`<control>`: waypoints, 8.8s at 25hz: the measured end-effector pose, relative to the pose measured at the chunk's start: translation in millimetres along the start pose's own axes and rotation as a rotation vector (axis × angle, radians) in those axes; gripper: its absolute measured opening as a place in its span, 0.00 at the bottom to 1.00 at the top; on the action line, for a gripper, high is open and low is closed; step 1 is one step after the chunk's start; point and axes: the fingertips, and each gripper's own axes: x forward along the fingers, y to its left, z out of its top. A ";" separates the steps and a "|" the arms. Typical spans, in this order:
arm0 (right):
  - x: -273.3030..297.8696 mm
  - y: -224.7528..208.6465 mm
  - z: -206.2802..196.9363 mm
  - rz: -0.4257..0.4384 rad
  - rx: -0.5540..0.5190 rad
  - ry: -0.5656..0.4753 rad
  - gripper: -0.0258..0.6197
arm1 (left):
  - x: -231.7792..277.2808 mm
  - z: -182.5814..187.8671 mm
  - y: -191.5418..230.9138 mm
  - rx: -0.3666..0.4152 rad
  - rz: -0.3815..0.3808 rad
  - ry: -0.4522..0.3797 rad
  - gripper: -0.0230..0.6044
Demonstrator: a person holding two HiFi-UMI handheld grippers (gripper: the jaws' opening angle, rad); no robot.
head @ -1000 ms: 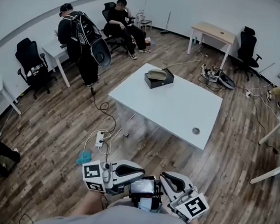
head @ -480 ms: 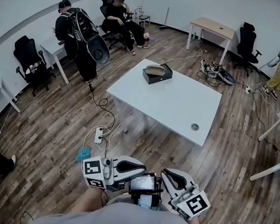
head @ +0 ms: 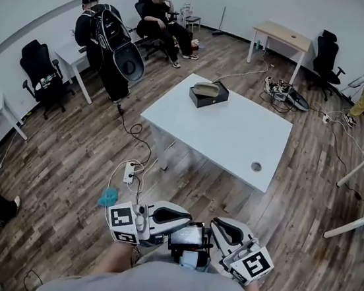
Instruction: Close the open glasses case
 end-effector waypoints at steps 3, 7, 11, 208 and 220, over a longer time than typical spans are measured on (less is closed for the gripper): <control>10.7 -8.3 0.7 -0.002 0.002 0.015 0.10 | -1.3 3.2 14.1 0.004 0.006 0.003 0.07; 35.1 -23.4 -0.1 0.005 0.004 0.031 0.10 | -4.9 7.3 41.5 0.009 0.014 0.012 0.07; 71.4 -42.3 -1.8 0.019 0.016 0.045 0.10 | -13.0 15.0 78.3 0.015 0.024 0.019 0.07; 510.7 -588.2 -209.4 -0.079 -0.417 0.931 0.20 | -2.4 -112.5 820.4 0.412 0.316 1.122 0.22; 515.1 -592.4 -204.2 -0.114 -0.356 0.918 0.20 | -4.6 -111.3 826.7 0.435 0.299 1.161 0.22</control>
